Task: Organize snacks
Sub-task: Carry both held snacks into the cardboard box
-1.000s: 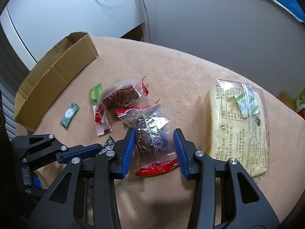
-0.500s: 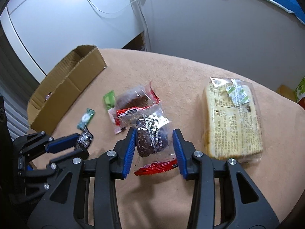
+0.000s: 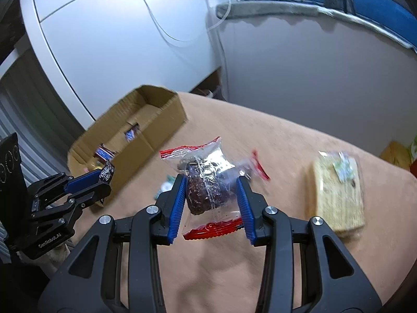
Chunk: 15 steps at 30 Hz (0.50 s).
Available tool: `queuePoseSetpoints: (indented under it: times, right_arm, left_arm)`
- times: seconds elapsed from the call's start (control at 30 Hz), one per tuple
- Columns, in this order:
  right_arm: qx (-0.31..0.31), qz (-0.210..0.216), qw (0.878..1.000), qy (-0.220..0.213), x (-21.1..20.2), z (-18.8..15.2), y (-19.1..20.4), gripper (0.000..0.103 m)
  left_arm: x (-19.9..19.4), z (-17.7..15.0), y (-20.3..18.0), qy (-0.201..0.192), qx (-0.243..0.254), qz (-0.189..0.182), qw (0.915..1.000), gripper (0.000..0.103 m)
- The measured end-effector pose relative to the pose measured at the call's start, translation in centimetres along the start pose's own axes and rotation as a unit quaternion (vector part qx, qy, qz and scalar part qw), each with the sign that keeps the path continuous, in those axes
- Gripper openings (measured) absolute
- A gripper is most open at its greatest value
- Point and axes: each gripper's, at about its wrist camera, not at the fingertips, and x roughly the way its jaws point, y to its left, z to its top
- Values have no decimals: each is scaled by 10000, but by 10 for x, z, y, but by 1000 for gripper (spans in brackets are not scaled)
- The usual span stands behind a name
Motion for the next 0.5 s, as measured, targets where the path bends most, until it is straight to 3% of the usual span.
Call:
queuePoseSetpoints:
  times: [0.5]
  right_arm:
    - [-400,190,9990,-89,25,41,58,41]
  left_arm:
    - [-30,6,61,-304,-253,556,9977,22]
